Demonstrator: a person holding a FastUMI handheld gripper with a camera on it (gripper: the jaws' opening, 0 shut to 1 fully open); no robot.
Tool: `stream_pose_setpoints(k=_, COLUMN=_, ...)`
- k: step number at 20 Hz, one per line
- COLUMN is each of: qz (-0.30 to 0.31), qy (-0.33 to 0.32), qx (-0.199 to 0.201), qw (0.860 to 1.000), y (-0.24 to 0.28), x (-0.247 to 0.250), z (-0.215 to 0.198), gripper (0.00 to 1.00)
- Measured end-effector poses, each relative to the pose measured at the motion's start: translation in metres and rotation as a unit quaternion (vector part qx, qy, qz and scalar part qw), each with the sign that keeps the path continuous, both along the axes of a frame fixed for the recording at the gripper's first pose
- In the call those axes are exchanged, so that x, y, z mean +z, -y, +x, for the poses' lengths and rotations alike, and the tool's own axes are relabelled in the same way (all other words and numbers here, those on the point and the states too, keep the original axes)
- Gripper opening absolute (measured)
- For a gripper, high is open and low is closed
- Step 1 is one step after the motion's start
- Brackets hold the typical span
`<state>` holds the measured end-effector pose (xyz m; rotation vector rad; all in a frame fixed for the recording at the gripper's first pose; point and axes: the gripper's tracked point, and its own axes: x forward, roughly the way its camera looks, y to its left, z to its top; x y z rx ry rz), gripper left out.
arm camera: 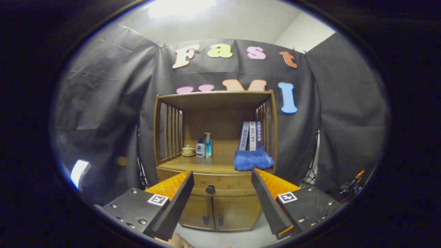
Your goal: Pull open the drawer, take out the items inside it, and place them on the countertop above the cabinet.
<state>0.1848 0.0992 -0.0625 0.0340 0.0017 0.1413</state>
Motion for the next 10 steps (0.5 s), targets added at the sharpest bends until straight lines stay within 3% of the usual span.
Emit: stream_pose_setpoints(k=10, qz=0.025, qy=-0.066, qx=-0.002, qw=0.997, y=-0.045, x=-0.134, z=0.148, gripper=1.0)
